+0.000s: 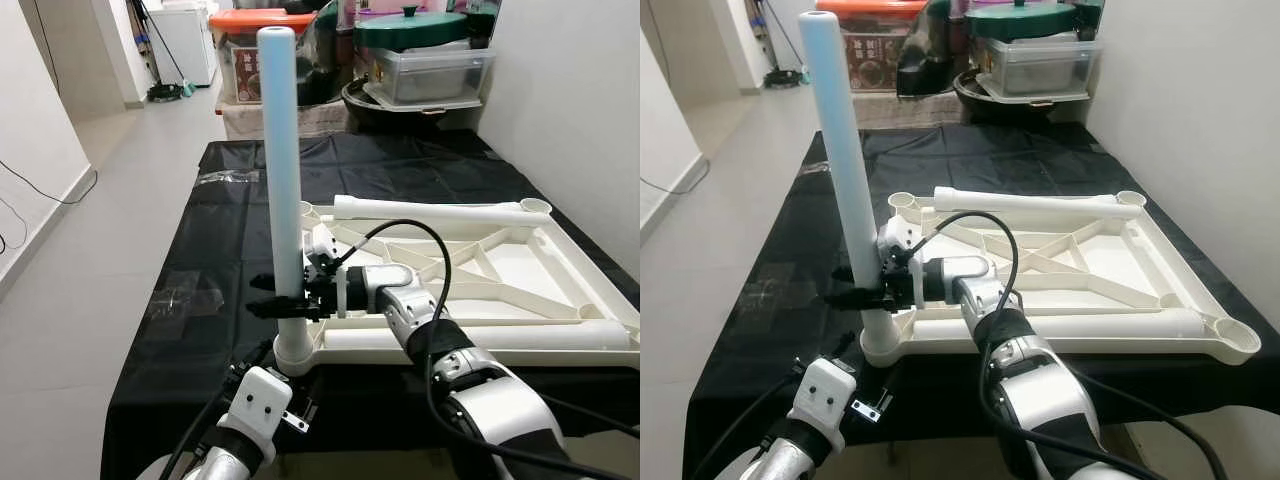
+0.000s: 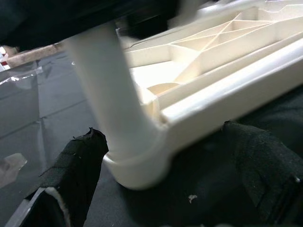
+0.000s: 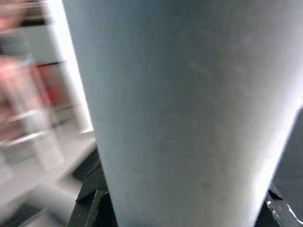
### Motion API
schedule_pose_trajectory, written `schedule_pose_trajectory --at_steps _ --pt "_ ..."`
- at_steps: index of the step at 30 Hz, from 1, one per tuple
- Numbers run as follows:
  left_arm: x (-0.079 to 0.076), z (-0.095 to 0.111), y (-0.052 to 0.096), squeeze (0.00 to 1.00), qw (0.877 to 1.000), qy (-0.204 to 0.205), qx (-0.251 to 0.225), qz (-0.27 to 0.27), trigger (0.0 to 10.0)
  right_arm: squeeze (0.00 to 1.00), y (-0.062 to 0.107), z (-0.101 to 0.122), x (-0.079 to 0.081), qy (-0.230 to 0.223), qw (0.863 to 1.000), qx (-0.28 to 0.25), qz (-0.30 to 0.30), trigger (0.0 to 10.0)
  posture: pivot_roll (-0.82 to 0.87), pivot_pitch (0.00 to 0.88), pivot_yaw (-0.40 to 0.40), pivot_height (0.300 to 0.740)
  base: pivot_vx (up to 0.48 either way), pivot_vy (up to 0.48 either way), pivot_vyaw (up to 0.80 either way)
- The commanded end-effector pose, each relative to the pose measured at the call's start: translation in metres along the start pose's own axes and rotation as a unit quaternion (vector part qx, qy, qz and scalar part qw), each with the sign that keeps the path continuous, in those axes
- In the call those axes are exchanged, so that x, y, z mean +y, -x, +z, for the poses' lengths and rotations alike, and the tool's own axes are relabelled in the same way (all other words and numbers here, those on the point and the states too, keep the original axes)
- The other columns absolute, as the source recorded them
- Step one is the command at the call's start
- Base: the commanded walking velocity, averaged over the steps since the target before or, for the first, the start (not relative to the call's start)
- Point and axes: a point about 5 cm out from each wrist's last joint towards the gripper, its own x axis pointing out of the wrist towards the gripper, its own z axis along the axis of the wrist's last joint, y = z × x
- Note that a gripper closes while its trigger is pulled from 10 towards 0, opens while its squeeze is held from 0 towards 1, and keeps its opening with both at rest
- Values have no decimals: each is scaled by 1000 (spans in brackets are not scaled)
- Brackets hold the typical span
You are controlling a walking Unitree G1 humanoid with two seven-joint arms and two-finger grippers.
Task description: Building children table
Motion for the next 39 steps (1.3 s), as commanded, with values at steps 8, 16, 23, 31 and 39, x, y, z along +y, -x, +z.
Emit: schedule_pose_trajectory --at_steps 8,16,23,31,39 --pt "-1 -4 1 0 1000 5 9 -6 10000 0 45 -18 -42 -43 861 -9 -506 0 16 0 -8 740 0 0 0" --pt "-2 -5 2 0 1000 3 9 -7 10000 0 45 -28 -21 -114 772 -44 -624 0 18 0 -8 740 0 0 0" --pt "-2 -5 2 0 1000 3 10 -7 10000 1000 23 -16 -13 -97 800 -75 -588 10000 19 0 -12 740 0 0 0" --pt "-2 -5 1 0 1000 4 10 -7 10000 0 28 -6 -18 -76 817 -109 -561 10000 18 0 -11 740 0 0 0" --pt "0 -5 0 0 1000 3 8 -7 10000 0 20 0 -19 -83 954 -110 -268 10000 15 0 -8 740 0 0 0"
